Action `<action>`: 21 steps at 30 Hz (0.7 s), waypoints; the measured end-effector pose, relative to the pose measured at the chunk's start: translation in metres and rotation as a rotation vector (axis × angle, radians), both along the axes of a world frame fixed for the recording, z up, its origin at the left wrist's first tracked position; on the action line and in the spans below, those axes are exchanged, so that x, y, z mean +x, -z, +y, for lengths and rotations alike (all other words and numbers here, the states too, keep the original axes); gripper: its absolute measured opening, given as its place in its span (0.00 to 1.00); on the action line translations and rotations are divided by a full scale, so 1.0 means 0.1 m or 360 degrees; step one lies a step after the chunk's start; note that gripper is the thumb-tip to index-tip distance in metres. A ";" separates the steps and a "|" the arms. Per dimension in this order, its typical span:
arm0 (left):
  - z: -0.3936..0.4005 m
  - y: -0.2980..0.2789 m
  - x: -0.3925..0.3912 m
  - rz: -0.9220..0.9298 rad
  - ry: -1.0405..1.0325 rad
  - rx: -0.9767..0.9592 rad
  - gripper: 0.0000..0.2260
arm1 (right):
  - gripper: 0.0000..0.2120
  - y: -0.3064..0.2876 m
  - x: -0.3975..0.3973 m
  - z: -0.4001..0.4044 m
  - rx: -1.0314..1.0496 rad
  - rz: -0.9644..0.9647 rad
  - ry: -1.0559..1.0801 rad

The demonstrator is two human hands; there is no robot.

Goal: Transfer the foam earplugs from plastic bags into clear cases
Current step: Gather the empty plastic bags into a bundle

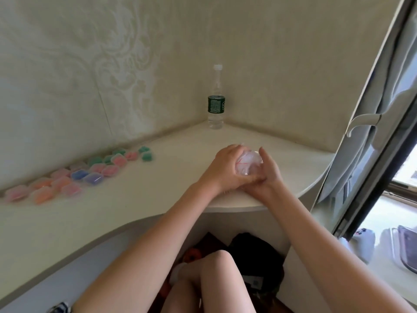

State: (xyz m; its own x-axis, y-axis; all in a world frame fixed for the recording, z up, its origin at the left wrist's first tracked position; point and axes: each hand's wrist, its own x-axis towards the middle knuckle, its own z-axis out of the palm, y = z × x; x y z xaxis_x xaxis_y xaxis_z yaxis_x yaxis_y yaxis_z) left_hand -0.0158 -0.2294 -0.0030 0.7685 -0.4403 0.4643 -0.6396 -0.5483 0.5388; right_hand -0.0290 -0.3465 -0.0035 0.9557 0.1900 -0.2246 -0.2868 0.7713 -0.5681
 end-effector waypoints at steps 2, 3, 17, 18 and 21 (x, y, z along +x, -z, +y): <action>-0.05 -0.02 -0.05 -0.0059 0.0018 -0.0008 0.32 | 0.20 0.01 -0.03 -0.05 -0.0075 0.0020 0.0014; -0.09 -0.03 -0.08 -0.0095 0.0013 -0.0034 0.28 | 0.16 0.00 -0.05 -0.07 -0.0066 0.0001 0.0008; -1.09 0.18 -0.59 -0.0647 0.0043 -0.0119 0.16 | 0.18 0.22 -0.85 -0.89 -0.0266 -0.0540 0.0213; -1.14 0.19 -0.63 -0.0701 0.0042 -0.0105 0.17 | 0.17 0.23 -0.88 -0.92 -0.0291 -0.0552 0.0229; -1.24 0.32 -0.68 -0.0803 0.0055 -0.0093 0.18 | 0.21 0.34 -0.95 -1.02 -0.0372 -0.0530 0.0321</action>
State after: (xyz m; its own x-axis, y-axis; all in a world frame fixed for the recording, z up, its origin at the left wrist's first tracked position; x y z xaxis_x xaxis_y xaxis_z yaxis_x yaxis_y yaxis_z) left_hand -0.0842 -0.3533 -0.0349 0.4275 -0.4237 0.7986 -0.8455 -0.5001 0.1872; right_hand -0.1245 -0.4481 -0.0380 0.9959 -0.0266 0.0864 0.0837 0.6331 -0.7695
